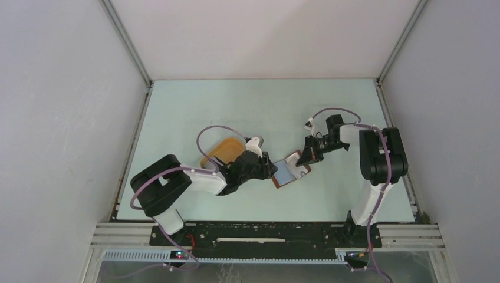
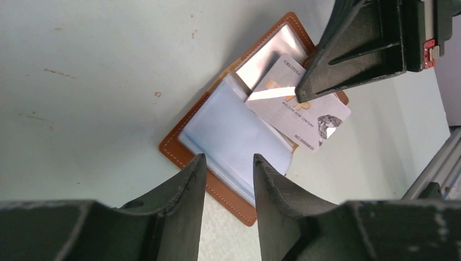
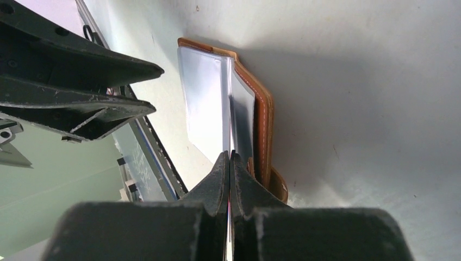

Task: Put the credit cards into the card holder
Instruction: Insert the credit card into the card holder.

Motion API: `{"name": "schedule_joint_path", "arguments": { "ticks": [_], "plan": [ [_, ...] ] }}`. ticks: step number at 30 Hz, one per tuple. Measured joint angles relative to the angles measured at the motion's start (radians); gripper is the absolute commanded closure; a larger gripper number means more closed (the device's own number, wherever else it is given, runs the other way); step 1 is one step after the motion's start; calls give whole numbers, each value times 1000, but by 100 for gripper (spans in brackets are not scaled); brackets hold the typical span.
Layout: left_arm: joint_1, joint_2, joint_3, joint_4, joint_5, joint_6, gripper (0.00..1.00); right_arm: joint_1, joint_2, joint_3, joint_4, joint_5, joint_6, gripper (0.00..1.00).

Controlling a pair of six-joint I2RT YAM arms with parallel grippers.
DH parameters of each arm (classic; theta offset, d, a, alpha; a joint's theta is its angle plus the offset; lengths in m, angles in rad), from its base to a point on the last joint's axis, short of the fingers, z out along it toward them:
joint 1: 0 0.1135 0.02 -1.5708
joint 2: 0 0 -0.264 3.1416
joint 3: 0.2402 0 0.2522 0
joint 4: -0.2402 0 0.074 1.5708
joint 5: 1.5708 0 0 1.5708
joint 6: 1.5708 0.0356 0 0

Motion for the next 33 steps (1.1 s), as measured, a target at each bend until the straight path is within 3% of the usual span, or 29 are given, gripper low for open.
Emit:
{"name": "schedule_joint_path", "arguments": {
  "ticks": [4, 8, 15, 22, 33],
  "plan": [
    [-6, 18, 25, -10, 27, 10, 64, 11, 7, 11, 5, -3, 3, 100],
    [-9, 108, 94, -14, 43, 11, 76, 16, 23, 17, 7, -8, 5, 100],
    [-8, 173, 127, 11, 47, 17, 79, 16, 50, 37, 5, -26, 7, 100],
    [-8, 174, 127, 11, 47, 18, 77, 30, 56, 62, -7, -30, 8, 100],
    [-6, 135, 104, -5, 48, 27, 63, 54, 99, 95, -13, -24, 14, 100]
  ]
}}
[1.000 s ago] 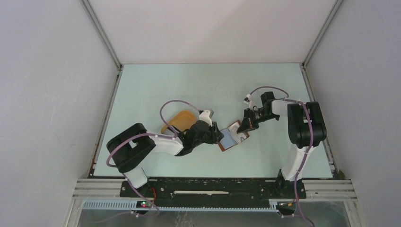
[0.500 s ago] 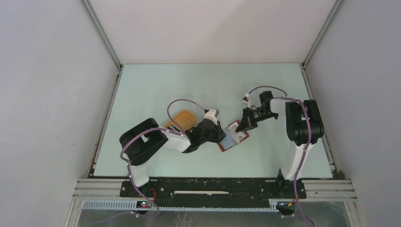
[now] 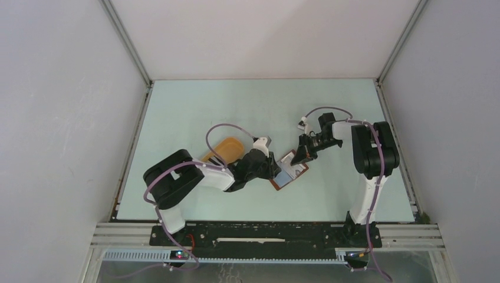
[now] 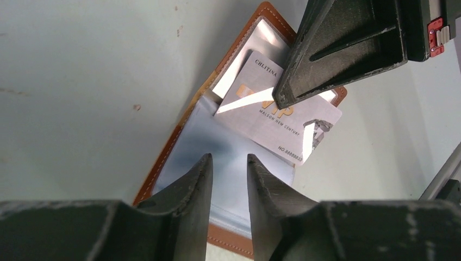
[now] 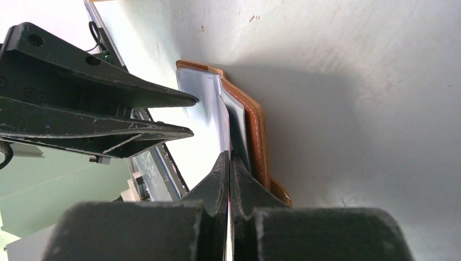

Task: Put the credit cards into the card holder
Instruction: Insert the credit card into the card holder.

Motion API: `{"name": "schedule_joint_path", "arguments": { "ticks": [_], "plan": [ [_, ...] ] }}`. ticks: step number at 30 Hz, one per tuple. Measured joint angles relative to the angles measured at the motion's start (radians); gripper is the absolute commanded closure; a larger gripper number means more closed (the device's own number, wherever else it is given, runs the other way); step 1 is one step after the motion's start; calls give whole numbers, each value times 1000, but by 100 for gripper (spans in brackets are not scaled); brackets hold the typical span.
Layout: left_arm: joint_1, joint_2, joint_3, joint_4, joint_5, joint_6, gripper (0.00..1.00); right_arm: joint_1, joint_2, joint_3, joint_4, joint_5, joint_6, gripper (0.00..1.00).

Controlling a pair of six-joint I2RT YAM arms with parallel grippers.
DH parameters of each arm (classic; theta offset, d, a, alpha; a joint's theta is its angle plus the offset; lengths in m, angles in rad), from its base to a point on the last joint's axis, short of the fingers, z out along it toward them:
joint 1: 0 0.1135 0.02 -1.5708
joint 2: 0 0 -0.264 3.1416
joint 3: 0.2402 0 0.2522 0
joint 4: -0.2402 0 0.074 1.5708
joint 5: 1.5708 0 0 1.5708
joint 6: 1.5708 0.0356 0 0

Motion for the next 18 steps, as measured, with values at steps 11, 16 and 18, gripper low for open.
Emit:
{"name": "schedule_joint_path", "arguments": {
  "ticks": [11, 16, 18],
  "plan": [
    [3, -155, -125, -64, -4, -19, 50, 21, 3, 12, -25, 24, 4, 100],
    [-3, -154, -182, 9, -8, -82, 50, 35, 3, 18, -27, 33, 3, 100],
    [-3, -142, -183, 31, -8, -106, 50, 40, 3, 22, -27, 38, 3, 100]
  ]
}}
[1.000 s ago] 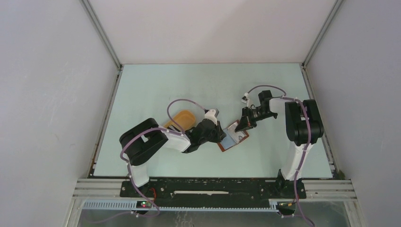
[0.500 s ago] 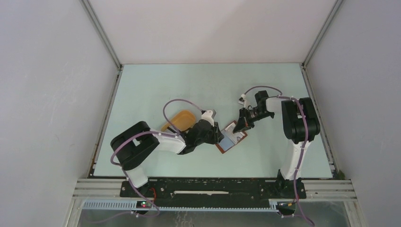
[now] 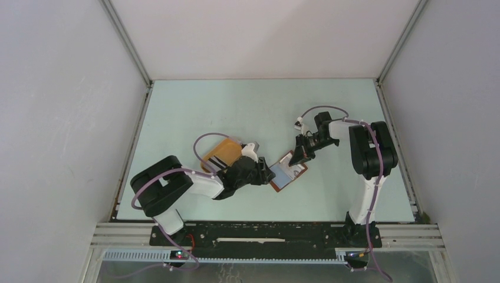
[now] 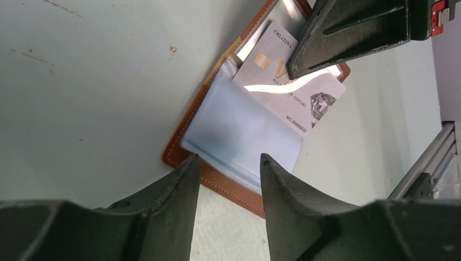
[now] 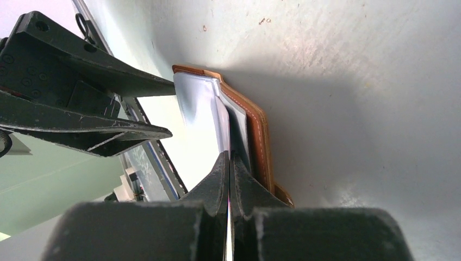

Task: Put the credit cards into the card holder
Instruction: Insert the credit card into the card holder.

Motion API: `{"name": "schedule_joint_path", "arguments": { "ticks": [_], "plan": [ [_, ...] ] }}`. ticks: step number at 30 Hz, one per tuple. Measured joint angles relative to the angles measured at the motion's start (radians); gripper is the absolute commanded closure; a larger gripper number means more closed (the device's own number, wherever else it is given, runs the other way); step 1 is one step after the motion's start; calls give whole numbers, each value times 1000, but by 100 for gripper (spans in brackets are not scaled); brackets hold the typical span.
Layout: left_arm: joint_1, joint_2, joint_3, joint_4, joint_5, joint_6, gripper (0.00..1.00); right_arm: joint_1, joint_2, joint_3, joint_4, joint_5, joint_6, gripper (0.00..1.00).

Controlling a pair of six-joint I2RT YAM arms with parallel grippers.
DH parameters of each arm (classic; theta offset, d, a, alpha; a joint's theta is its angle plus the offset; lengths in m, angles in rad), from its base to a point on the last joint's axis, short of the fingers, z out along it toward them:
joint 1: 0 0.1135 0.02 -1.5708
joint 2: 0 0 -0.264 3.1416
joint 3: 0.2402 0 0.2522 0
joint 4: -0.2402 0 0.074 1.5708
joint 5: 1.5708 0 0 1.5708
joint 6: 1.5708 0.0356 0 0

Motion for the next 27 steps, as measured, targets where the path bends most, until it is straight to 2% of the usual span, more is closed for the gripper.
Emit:
{"name": "schedule_joint_path", "arguments": {
  "ticks": [8, 17, 27],
  "plan": [
    [0, 21, 0, 27, -10, -37, 59, 5, 0, 1, 0, 0, 0, 100],
    [13, 42, 2, 46, -3, -34, 63, 8, 2, 4, -10, -28, -1, 100],
    [17, 43, 10, 19, -5, -21, 75, -1, 22, 3, -14, -66, 4, 100]
  ]
}}
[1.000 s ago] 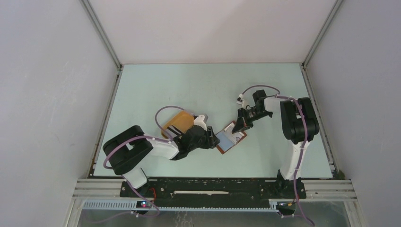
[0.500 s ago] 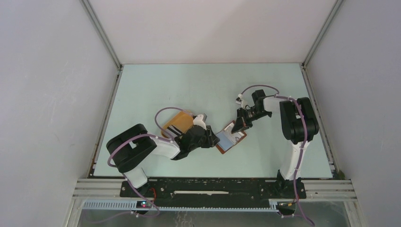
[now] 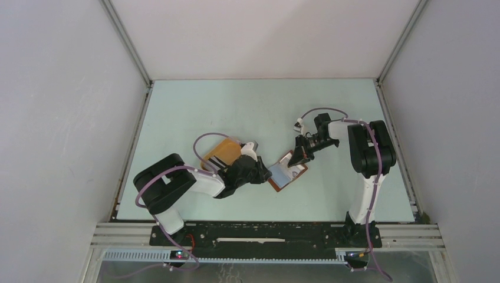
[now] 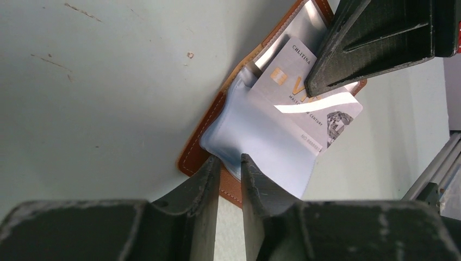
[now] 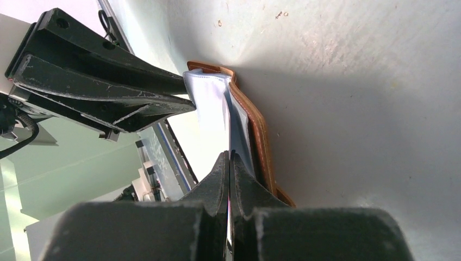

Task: Put the credit cards into the card holder
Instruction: Insert the credit card into the card holder.

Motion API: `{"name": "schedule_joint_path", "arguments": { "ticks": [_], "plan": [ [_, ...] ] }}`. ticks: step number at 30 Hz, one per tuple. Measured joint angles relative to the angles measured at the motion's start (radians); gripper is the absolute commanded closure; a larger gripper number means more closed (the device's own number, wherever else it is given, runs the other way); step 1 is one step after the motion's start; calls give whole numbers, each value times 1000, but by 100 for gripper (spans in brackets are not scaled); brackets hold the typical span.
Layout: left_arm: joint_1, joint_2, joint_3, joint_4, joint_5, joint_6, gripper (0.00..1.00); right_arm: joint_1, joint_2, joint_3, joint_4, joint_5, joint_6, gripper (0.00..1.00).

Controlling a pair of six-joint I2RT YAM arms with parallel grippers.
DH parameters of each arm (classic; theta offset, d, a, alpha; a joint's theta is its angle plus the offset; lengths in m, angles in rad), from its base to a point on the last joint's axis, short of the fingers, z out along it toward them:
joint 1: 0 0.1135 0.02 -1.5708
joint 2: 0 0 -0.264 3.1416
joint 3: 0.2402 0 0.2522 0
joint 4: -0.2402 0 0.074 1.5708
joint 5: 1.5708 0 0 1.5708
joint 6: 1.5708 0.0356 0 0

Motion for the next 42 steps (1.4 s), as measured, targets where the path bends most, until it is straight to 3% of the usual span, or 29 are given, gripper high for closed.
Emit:
{"name": "schedule_joint_path", "arguments": {
  "ticks": [18, 24, 36, 42],
  "plan": [
    [0, 0, 7, -16, 5, 16, 77, 19, -19, -8, 2, 72, 8, 91],
    [1, 2, 7, -15, 6, 21, 84, 34, -27, -8, 6, 86, 6, 100],
    [1, 11, 5, 3, 17, 17, 85, 31, -27, -8, 38, 65, 29, 100],
    [0, 12, 5, 5, 17, 12, 83, 31, -27, -8, 48, 66, 39, 95]
  ]
}}
